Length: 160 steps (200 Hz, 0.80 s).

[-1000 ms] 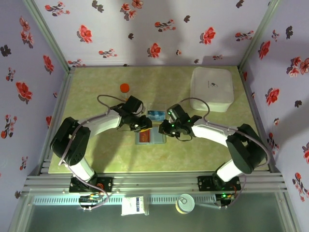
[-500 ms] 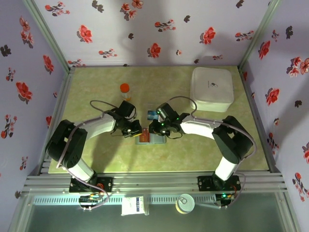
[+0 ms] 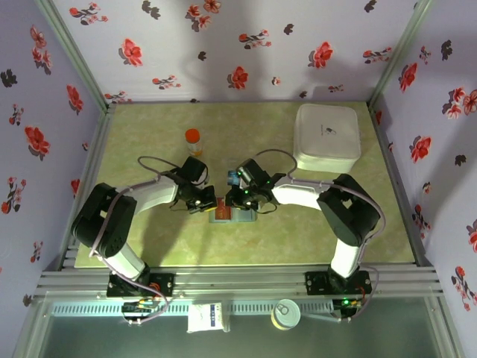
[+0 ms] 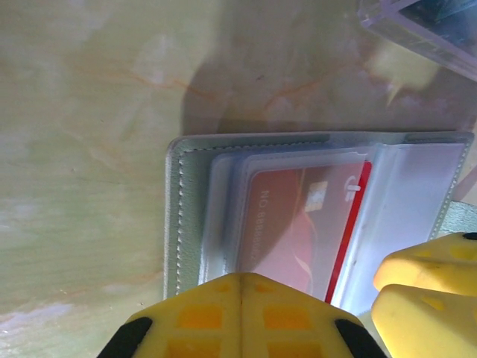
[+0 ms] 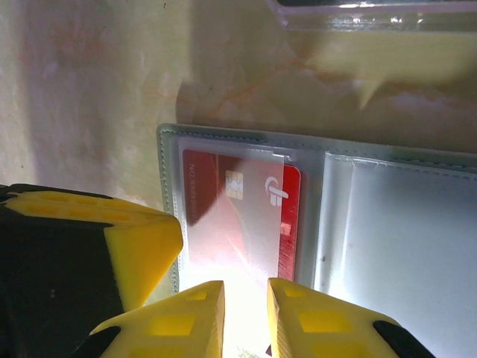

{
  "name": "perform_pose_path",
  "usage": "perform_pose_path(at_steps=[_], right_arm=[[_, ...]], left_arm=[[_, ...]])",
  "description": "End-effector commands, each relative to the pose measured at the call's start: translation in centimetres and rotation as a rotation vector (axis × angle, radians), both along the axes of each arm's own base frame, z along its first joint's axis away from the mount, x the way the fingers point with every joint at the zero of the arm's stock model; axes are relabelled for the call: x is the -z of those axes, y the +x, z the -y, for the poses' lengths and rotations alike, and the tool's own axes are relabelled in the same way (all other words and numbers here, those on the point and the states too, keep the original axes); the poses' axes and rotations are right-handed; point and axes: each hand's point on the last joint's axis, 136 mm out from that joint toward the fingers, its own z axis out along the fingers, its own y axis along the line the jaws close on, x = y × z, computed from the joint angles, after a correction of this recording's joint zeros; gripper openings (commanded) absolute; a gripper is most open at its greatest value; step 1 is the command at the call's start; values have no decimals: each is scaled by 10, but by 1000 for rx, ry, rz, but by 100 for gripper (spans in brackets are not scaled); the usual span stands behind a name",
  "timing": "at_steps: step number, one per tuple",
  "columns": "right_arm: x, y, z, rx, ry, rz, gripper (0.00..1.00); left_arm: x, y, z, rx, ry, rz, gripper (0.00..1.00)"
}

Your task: Take the credit cards out of the card holder

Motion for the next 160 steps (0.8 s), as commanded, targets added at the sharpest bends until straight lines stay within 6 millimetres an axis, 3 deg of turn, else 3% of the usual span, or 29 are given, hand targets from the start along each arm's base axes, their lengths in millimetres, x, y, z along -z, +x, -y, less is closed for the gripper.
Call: perform_pose_path(at_steps=[1,160], right_arm=[[-1,1,-11,-10,21,-12,23],[13,-3,-22,-26,52,-69,23]], left_arm=[[12,-5,-9,5,24,-23,2],[15,-9,-13,-4,25,-33,1]])
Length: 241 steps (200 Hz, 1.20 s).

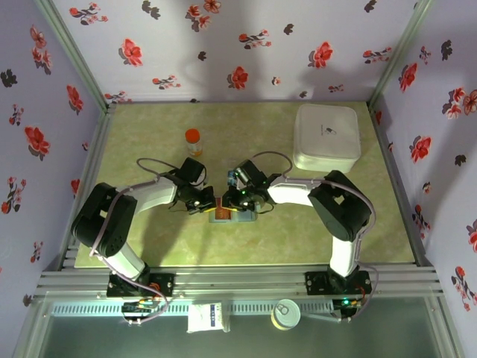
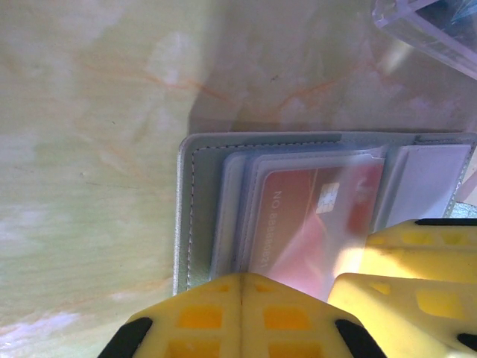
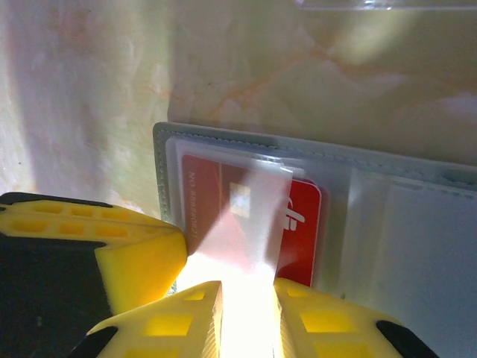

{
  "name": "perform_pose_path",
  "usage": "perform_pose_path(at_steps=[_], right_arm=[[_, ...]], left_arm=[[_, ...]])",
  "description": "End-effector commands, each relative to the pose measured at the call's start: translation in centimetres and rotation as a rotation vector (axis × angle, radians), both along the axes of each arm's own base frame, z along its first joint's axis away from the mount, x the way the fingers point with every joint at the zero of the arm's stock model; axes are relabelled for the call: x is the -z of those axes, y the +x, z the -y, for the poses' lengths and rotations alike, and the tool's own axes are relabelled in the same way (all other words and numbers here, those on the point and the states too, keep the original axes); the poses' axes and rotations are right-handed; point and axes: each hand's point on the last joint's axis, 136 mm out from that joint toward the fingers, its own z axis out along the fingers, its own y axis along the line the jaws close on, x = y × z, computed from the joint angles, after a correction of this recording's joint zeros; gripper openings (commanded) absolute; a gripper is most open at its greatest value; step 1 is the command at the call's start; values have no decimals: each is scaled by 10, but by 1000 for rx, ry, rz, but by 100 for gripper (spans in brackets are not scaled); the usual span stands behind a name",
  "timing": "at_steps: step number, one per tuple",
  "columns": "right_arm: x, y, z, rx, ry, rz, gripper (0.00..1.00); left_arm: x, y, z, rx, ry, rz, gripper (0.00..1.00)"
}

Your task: Take the credit cards out of the card holder

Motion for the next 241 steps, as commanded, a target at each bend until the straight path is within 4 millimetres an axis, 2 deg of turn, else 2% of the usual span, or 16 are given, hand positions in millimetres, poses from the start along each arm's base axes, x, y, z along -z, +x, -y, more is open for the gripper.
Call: perform_pose_path(at_steps=[1,38,71,118,171,207,241], right_arm=[[1,-2,-8,-6,11,-21,23],[10,-2,9,5,-98,-16,23],[9,0,21,5,-171,12,23],[-7,0,14,-8,-116,34,23],[-32,4,14,21,-67,76,24],[-29,5,23,38,-84,73,25],[-22,5,28,48,-96,60,25]], left_arm=[[12,-10,-12,2,44,-30,1],[10,-10,-12,1,43,-28,2],[9,-9,-12,0,42,-25,5],[3,-7,-10,-1,33,-15,5],[-18,0,-5,9,6,19,4],[-21,-1,5,34,-11,15,1],[-16,-2,14,55,-15,6,0]])
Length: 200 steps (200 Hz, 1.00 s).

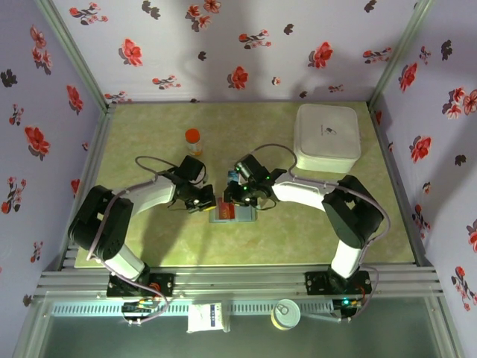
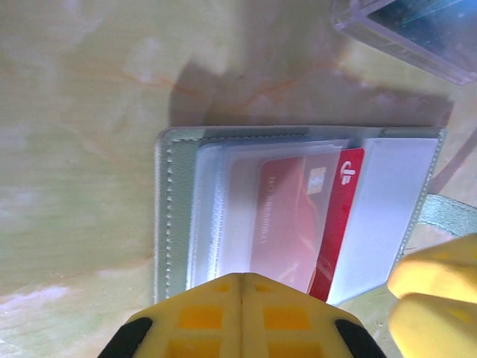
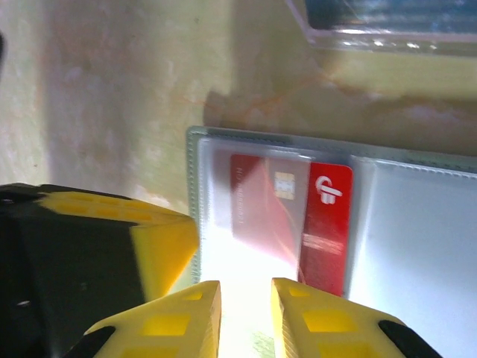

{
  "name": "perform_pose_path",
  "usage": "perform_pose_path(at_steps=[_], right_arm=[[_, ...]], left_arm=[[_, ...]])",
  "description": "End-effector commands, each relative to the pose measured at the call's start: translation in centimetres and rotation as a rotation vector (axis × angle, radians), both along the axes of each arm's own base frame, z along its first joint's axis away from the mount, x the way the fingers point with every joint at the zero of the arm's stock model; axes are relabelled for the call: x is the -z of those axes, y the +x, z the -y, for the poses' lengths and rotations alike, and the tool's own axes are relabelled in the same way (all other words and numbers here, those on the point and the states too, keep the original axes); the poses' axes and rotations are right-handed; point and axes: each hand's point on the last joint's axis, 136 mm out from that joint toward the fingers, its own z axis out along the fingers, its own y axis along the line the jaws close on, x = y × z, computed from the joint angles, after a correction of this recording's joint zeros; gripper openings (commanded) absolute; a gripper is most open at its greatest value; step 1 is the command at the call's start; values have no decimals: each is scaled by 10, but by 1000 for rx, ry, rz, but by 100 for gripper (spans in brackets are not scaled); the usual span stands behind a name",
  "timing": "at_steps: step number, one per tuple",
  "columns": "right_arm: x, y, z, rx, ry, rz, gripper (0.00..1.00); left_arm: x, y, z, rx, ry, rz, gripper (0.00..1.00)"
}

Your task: Take the credit cards out of the card holder

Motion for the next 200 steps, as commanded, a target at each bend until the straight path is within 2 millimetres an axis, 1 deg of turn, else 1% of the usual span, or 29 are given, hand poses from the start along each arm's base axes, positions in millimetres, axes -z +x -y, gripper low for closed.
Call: perform_pose_path(at_steps=[1,28,104,137,175,200], right_arm=[[6,0,11,25,-32,-5,25],[12,-1,13,25,-39,-16,25],[26,-2,22,29,-53,-38,26],[36,-4,18,18,-37,-63,26],[38,-4,13,13,-5,-70,25],[33,-3,9,14,29,-65,24]], left_arm=[[-1,-2,8,40,-6,-8,0],[3,-2,13,51,-7,-9,0],[19,-6,9,48,26,-46,0],[22,-6,7,38,37,-53,0],[25,-9,3,39,60,-70,0],[27,-11,2,42,65,-75,0]])
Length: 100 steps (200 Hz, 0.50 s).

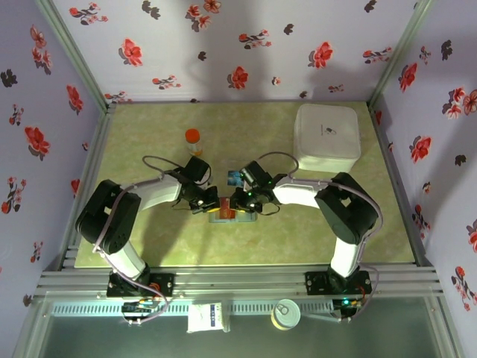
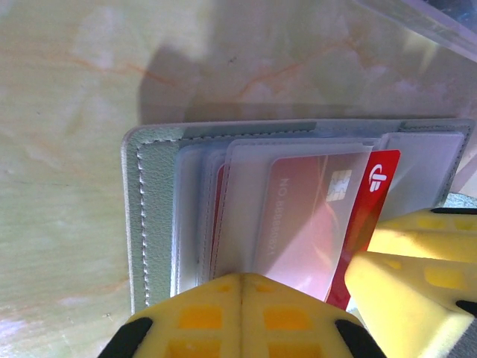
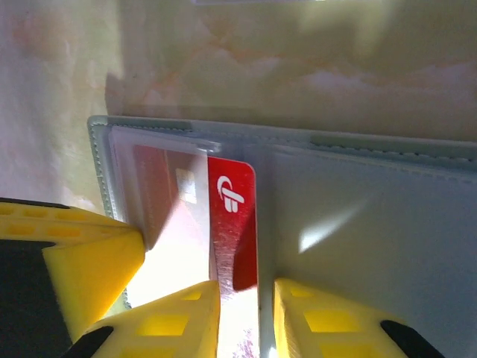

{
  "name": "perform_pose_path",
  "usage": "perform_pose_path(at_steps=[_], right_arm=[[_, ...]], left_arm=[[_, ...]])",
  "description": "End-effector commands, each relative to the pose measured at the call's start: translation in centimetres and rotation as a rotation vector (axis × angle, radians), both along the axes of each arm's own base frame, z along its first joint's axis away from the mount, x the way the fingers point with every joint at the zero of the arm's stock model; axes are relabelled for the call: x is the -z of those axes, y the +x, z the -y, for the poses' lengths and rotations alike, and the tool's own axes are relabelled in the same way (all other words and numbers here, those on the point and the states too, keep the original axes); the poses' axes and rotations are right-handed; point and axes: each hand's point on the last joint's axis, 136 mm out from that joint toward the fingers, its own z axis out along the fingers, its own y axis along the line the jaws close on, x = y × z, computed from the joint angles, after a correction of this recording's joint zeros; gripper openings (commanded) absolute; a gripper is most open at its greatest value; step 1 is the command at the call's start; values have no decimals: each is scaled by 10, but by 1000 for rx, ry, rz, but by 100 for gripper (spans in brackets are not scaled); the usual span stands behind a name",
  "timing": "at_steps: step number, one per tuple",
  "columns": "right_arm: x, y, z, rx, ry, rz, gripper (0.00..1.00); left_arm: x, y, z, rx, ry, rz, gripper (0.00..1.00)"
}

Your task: Take the credit cards out of the card holder

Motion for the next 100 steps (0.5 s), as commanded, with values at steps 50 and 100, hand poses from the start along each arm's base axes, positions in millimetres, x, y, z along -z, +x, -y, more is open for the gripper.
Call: perform_pose_path(at_steps=[50,100], right_arm=[[-8,2,-2,17,56,16,20],[-12,1,-4,17,75,14,15]], left_arm=[[13,-8,-7,18,58,-38,0],[13,-8,-9,15,64,-35,0]])
